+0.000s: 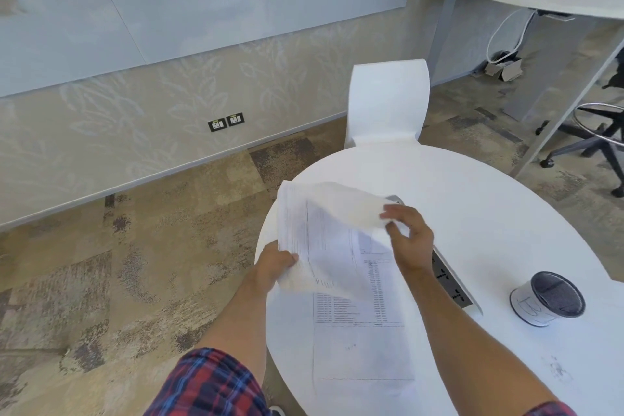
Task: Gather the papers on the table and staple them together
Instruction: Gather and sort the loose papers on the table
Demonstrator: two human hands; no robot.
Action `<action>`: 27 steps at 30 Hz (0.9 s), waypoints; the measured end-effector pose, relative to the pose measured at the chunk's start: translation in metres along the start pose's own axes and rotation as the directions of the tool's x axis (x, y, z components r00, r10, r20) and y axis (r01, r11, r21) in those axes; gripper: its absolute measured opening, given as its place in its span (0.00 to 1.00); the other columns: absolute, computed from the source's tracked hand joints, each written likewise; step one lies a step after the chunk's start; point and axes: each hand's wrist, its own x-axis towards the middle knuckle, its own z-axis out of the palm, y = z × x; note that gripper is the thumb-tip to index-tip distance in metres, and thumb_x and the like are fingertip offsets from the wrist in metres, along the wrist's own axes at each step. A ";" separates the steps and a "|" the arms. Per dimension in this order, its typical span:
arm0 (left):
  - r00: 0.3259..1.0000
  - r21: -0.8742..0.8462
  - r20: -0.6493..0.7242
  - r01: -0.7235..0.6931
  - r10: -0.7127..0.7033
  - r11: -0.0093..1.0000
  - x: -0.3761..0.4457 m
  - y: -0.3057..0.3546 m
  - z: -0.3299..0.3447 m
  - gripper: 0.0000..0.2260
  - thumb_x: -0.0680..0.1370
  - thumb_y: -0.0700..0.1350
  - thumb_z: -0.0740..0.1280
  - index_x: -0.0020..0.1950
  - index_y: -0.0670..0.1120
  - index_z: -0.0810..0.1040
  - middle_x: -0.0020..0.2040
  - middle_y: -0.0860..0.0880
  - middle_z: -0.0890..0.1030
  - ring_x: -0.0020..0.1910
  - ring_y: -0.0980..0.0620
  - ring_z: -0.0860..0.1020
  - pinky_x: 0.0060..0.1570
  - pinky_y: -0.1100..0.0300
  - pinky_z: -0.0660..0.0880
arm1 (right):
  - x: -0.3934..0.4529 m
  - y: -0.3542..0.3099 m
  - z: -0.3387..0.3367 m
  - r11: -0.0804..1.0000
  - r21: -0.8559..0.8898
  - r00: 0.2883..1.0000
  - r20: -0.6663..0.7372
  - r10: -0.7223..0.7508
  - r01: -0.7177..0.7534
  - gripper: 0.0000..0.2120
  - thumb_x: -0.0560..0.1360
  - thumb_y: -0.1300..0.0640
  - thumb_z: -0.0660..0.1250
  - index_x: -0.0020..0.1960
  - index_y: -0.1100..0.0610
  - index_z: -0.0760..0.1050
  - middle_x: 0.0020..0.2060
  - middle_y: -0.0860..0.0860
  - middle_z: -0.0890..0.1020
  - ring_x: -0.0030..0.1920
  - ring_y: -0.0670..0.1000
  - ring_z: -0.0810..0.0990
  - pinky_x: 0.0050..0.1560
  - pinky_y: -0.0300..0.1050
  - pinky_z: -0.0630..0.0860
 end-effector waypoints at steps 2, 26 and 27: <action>0.999 -0.057 -0.032 -0.008 0.006 0.998 0.005 -0.001 -0.002 0.17 0.65 0.40 0.71 0.52 0.38 0.83 0.53 0.35 0.84 0.56 0.34 0.82 0.56 0.42 0.78 | -0.010 0.001 0.000 0.996 -0.019 0.991 0.108 -0.084 0.087 0.11 0.68 0.70 0.65 0.40 0.60 0.84 0.52 0.51 0.87 0.60 0.50 0.83 0.61 0.41 0.77; 1.000 -0.201 -0.010 -0.016 0.014 0.979 -0.012 0.038 0.017 0.23 0.68 0.36 0.65 0.63 0.42 0.78 0.60 0.41 0.82 0.55 0.41 0.80 0.53 0.46 0.80 | 0.013 -0.046 0.023 0.754 -0.560 0.938 0.236 -0.253 0.344 0.25 0.59 0.77 0.60 0.52 0.64 0.82 0.46 0.58 0.80 0.45 0.62 0.79 0.47 0.56 0.78; 1.000 -0.198 -0.005 -0.007 0.006 0.980 -0.011 0.040 0.018 0.26 0.67 0.37 0.65 0.65 0.42 0.78 0.63 0.40 0.81 0.58 0.39 0.79 0.56 0.43 0.80 | 0.010 -0.047 0.030 0.700 -0.567 0.900 0.322 -0.295 0.433 0.25 0.58 0.76 0.59 0.50 0.64 0.82 0.46 0.60 0.80 0.42 0.63 0.79 0.43 0.55 0.78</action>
